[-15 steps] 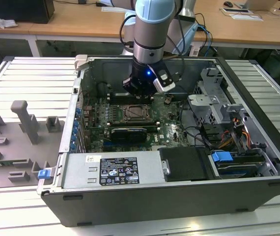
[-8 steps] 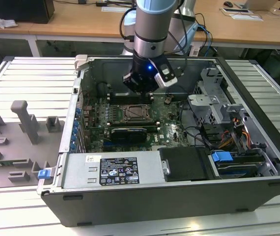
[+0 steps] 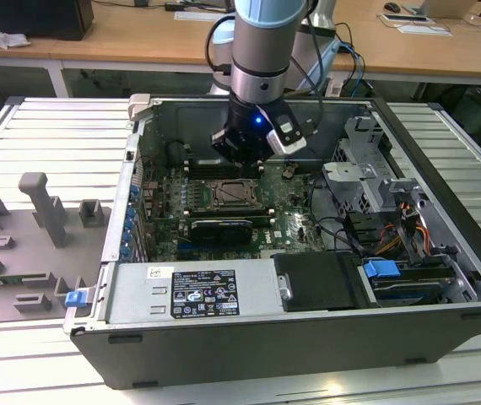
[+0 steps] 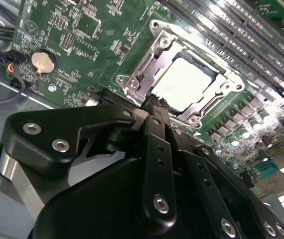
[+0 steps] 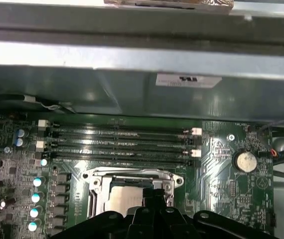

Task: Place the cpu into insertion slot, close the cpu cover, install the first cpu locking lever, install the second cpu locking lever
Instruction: 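Install the second cpu locking lever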

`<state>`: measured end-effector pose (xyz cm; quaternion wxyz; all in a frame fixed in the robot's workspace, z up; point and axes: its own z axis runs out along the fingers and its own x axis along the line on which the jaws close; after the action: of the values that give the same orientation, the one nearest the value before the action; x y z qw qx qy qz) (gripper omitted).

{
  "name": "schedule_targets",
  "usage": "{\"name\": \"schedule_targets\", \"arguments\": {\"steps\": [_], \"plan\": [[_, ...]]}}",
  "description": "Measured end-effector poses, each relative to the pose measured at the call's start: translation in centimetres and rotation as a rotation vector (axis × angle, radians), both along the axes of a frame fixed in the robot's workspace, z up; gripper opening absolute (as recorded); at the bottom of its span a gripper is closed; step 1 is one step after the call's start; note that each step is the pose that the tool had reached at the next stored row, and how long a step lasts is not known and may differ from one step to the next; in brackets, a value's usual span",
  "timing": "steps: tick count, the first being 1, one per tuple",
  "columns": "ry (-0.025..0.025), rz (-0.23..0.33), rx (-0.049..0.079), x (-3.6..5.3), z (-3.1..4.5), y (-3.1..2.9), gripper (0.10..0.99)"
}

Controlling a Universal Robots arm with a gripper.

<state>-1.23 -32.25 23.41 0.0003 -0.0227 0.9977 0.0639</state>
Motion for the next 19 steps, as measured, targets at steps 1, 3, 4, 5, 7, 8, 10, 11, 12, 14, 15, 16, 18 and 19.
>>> {"name": "schedule_targets", "arguments": {"steps": [1, 3, 4, 5, 7, 8, 10, 11, 12, 14, 15, 16, 18, 19], "plan": [[0.0000, 0.000, 0.000, 0.00, 0.00, -0.13, 0.106], [0.0000, 0.000, 0.000, 0.00, -0.01, -0.51, 0.106], [0.0000, 0.000, 0.000, 0.00, -0.01, -0.69, 0.106], [0.0000, 0.000, 0.000, 0.00, -0.02, -1.05, 0.106], [0.0001, 0.000, 0.000, 0.00, -0.02, -1.40, 0.106], [0.0001, 0.000, 0.000, 0.00, -0.03, -1.64, 0.106], [0.0000, 0.000, 0.000, 0.00, -0.03, -1.97, 0.106], [0.0001, 0.000, 0.000, 0.00, -0.03, -2.21, 0.106], [0.0000, 0.000, 0.000, 0.00, -0.04, -2.47, 0.106], [0.0000, 0.000, 0.000, 0.00, -0.03, -2.80, 0.106], [0.0000, 0.000, 0.000, 0.00, -0.04, -2.95, 0.106], [0.0000, 0.000, 0.000, 0.00, -0.04, -3.11, 0.106], [0.0000, 0.000, 0.000, 0.00, -0.03, -3.40, 0.106], [0.0000, 0.000, 0.000, 0.00, -0.03, -3.63, 0.106]]}}
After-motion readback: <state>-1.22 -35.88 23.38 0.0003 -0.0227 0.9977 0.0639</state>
